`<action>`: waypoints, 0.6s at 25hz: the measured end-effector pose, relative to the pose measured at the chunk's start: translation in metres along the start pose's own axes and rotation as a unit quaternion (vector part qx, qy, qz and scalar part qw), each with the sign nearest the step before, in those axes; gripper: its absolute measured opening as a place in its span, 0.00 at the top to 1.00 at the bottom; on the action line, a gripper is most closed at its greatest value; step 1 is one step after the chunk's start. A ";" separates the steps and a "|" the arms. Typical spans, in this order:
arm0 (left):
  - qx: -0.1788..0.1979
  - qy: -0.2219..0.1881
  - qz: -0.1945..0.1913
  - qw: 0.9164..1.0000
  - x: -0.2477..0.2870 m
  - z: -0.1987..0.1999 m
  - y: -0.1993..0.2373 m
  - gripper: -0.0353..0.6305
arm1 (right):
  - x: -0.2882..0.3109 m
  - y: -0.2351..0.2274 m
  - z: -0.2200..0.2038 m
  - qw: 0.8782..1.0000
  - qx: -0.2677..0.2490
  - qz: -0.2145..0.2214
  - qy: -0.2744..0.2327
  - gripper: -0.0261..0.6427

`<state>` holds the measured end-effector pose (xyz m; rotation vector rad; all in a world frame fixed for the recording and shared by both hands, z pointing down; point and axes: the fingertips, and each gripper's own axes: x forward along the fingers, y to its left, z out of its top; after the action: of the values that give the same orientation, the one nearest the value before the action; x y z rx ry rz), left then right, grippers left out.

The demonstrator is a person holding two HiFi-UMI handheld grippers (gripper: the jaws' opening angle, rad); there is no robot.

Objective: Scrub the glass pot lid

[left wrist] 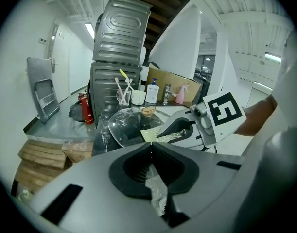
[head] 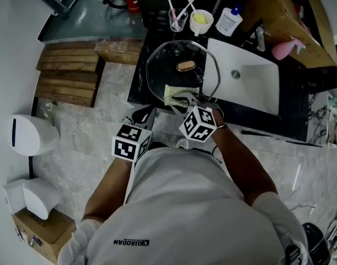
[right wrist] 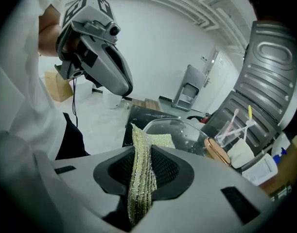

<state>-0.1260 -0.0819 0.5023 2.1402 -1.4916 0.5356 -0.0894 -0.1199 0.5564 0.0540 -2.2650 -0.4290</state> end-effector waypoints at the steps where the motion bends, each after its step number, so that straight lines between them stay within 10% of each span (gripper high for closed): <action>1: 0.002 0.001 -0.002 1.000 0.001 0.000 -0.003 0.92 | -0.001 0.001 -0.001 1.000 0.008 -0.002 0.000 0.82; 15: -0.006 -0.013 0.005 1.000 -0.007 -0.002 -0.037 0.92 | -0.019 0.033 -0.015 0.999 0.044 0.013 -0.005 0.81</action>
<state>-0.0930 -0.0646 0.4940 2.1391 -1.5164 0.5020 -0.0624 -0.0900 0.5619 0.0667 -2.2908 -0.3172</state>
